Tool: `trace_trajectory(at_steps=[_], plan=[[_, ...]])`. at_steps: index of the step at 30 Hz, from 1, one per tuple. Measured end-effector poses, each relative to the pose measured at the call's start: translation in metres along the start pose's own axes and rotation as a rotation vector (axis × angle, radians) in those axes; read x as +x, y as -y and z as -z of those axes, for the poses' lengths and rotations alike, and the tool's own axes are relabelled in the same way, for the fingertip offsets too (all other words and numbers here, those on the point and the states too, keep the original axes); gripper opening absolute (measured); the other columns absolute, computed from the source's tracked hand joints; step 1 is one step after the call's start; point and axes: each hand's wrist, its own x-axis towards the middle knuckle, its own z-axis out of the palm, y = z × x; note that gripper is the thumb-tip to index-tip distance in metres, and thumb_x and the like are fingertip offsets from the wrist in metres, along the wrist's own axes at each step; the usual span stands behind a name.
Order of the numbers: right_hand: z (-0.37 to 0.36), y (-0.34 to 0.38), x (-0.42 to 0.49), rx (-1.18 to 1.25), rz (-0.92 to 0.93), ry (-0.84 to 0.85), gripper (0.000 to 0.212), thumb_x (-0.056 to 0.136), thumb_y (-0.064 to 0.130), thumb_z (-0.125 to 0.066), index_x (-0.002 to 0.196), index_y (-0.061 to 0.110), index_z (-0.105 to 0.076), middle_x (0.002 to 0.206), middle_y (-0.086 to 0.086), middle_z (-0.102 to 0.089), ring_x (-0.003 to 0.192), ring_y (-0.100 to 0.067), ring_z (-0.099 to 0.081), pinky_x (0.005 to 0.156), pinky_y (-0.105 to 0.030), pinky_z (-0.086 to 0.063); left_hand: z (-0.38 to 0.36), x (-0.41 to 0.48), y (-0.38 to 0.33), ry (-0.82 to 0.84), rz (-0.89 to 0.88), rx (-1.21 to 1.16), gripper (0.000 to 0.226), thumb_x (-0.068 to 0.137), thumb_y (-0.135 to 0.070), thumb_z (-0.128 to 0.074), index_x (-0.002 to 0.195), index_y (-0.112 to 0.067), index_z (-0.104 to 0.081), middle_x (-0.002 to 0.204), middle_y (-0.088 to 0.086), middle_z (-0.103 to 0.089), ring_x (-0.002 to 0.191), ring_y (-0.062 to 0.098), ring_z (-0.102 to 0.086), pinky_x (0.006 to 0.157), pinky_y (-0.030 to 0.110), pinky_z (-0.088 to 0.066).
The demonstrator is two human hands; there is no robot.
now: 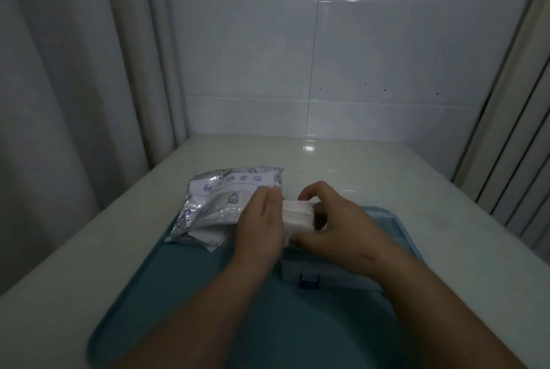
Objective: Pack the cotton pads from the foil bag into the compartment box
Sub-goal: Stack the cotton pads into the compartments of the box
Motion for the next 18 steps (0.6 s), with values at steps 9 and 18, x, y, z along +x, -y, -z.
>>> trace_trajectory(at_steps=[9, 18], plan=[[0.034, -0.008, -0.002, 0.512, -0.112, -0.108, 0.039, 0.083, 0.017, -0.071, 0.112, 0.03, -0.049, 0.1, -0.005, -0.068, 0.086, -0.02, -0.071, 0.076, -0.035, -0.061, 0.007, 0.004, -0.019, 0.244, -0.107, 0.02, 0.02, 0.091, -0.03, -0.062, 0.11, -0.033, -0.056, 0.094, -0.004, -0.067, 0.081, 0.003, -0.065, 0.069, 0.018, -0.053], [0.065, -0.034, -0.004, 0.44, -0.239, -0.348, 0.021, 0.085, 0.027, -0.07, 0.098, 0.021, -0.056, 0.09, -0.005, -0.072, 0.081, -0.021, -0.071, 0.079, -0.045, -0.059, -0.045, 0.022, -0.051, 0.456, 0.283, -0.181, 0.037, 0.083, -0.002, -0.067, 0.111, -0.017, -0.049, 0.106, 0.018, -0.061, 0.086, 0.03, -0.07, 0.068, 0.04, -0.062]])
